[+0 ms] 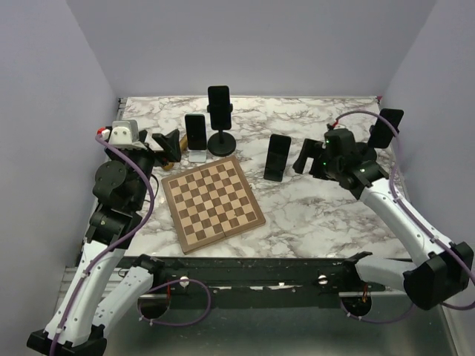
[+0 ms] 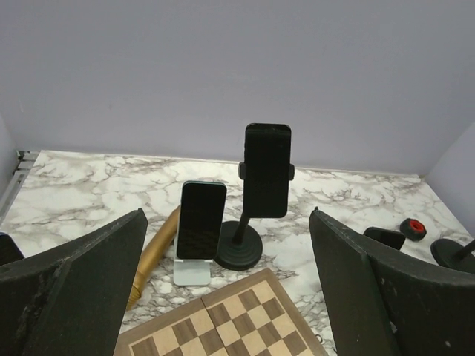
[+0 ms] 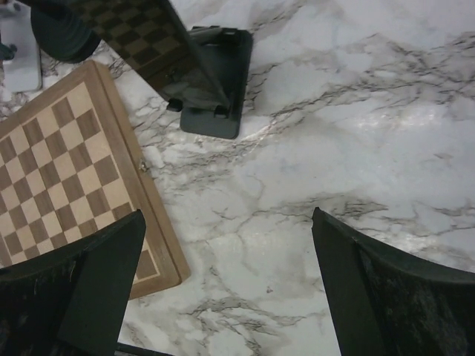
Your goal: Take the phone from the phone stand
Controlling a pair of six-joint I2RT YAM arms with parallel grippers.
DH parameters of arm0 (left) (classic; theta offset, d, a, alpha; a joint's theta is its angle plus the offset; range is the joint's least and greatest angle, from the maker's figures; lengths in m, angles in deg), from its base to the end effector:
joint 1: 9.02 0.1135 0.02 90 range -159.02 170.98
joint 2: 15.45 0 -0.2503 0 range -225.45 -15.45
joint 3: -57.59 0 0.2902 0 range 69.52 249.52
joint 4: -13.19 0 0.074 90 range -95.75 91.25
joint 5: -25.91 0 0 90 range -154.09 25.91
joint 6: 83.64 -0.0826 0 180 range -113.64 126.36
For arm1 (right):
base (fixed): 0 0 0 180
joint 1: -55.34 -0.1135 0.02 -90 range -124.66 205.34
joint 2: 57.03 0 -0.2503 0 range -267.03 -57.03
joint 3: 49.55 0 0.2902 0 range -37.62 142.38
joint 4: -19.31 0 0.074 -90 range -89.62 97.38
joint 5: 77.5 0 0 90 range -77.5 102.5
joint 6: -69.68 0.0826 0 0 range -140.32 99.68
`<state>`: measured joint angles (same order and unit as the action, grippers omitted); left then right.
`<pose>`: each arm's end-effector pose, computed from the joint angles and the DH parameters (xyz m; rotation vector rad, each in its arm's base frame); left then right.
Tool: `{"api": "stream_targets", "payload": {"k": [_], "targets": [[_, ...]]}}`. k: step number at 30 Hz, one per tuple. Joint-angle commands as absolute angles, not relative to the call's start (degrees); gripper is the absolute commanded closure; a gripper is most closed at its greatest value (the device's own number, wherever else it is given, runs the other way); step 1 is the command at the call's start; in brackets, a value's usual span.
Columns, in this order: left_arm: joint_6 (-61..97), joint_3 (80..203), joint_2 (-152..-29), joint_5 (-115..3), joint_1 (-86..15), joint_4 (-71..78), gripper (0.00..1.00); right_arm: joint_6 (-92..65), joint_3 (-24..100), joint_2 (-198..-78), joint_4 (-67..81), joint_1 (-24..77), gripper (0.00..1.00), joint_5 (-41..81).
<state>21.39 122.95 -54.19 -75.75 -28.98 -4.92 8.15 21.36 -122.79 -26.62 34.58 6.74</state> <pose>0.2288 -0.0653 0.4231 -0.1074 1.4310 -0.3585 0.3064 0.1073 0.2658 0.2075 2.2913 0.3336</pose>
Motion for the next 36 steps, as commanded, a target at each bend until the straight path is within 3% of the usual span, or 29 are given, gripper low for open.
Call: {"api": "stream_targets", "payload": {"k": [1, 11, 19, 36], "targets": [[22.18, 122.14, -53.2, -73.4, -28.69, -4.66, 0.01, 12.93, 24.57, -127.45, -23.43, 28.45, 0.0, 2.74], [23.51, 122.25, -53.13, -73.12, -28.85, -5.29, 0.01, 20.44, 30.28, -142.47, -18.79, 17.17, 0.0, -14.96], [23.54, 122.24, -52.78, -73.98, -29.57, -5.49, 0.01, 24.42, 33.27, -150.61, -15.3, 16.6, 0.0, -25.14], [22.79, 122.25, -52.49, -75.26, -31.07, -5.79, 0.01, 21.16, 39.02, -160.05, -10.25, 16.62, 0.0, -30.47]]}}
